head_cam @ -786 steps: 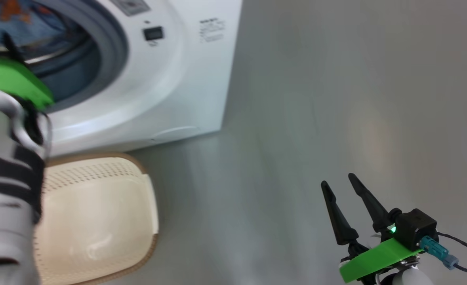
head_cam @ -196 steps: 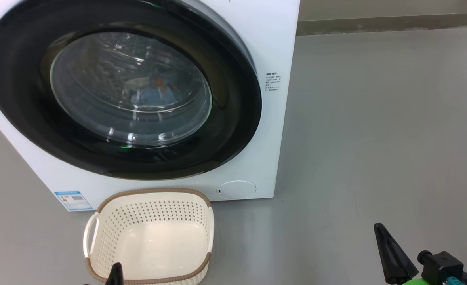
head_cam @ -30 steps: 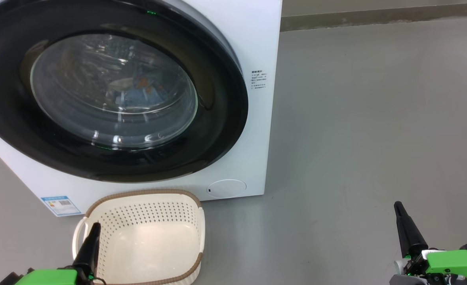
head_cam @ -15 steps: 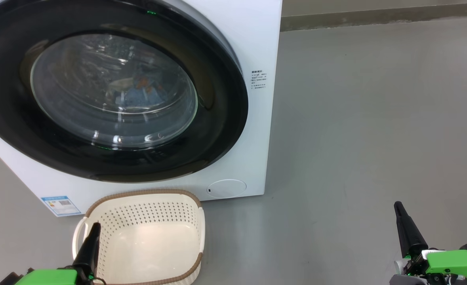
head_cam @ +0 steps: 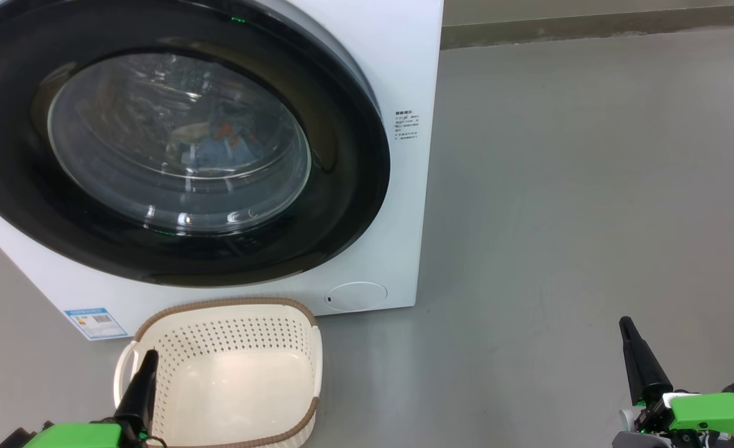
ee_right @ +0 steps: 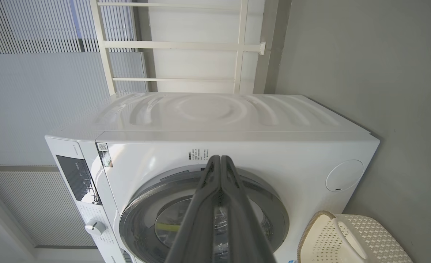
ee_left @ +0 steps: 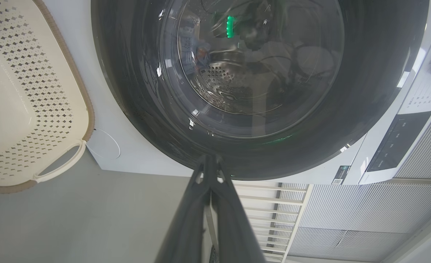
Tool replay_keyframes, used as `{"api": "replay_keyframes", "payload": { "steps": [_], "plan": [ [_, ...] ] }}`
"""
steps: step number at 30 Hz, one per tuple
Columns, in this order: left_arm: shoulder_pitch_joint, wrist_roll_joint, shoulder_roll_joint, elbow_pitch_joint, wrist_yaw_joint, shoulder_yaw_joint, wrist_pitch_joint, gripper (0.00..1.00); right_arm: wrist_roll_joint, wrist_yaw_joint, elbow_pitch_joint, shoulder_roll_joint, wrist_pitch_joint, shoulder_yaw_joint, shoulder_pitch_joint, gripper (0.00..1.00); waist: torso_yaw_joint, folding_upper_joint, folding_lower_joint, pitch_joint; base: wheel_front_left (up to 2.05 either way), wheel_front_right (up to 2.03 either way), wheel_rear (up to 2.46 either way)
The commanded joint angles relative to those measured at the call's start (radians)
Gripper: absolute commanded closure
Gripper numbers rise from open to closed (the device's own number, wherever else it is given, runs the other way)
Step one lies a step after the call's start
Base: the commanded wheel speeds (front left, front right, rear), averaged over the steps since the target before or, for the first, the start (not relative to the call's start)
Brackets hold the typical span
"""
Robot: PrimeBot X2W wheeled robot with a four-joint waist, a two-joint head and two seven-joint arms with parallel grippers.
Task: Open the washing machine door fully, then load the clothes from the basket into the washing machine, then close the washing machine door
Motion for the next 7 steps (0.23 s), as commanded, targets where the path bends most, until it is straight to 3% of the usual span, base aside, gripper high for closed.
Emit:
{"api": "replay_keyframes", "payload": {
  "steps": [1,7],
  "plan": [
    [-0.042,-0.008,0.019,-0.029,-0.010,0.035,0.006,1.00,0.004,0.002,-0.025,-0.004,0.008,0.023,-0.041,1.00,0.000,0.0000,0.0000,0.000,0.00,0.00,0.00],
    [-0.042,-0.008,0.019,-0.029,-0.010,0.035,0.006,1.00,0.004,0.002,-0.025,-0.004,0.008,0.023,-0.041,1.00,0.000,0.0000,0.0000,0.000,0.00,0.00,0.00]
  ]
}}
